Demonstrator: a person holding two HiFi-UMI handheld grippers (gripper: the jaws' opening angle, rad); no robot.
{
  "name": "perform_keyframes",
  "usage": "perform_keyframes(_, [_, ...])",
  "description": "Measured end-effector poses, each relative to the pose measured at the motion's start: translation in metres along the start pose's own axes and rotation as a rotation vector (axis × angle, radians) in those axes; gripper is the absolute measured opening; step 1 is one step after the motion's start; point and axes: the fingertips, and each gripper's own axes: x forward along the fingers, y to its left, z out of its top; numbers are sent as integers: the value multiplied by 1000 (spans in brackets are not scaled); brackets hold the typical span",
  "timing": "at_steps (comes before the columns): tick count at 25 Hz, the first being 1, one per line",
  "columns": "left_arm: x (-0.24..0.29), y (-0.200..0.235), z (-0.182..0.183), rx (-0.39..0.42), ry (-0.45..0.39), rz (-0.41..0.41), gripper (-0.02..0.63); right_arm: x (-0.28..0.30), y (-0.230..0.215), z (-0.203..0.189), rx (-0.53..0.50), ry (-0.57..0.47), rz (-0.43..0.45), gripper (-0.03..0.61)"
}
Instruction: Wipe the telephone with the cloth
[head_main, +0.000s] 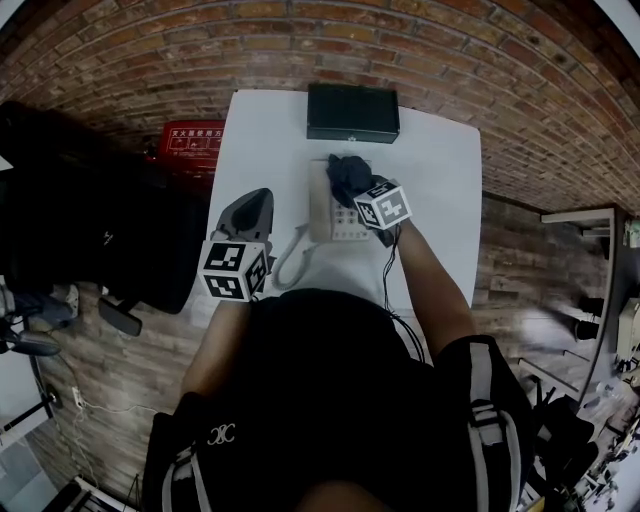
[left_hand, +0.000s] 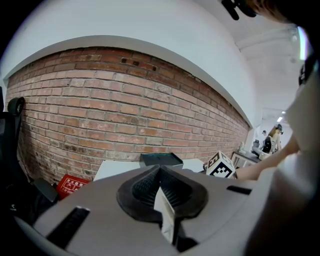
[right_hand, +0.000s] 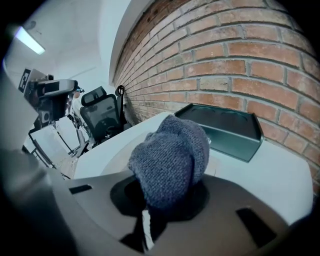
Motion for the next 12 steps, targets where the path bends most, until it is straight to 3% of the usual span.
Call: perform_keyframes(12, [6, -12, -3, -11, 1, -39, -5, -9, 32, -36, -2, 45, 12, 37])
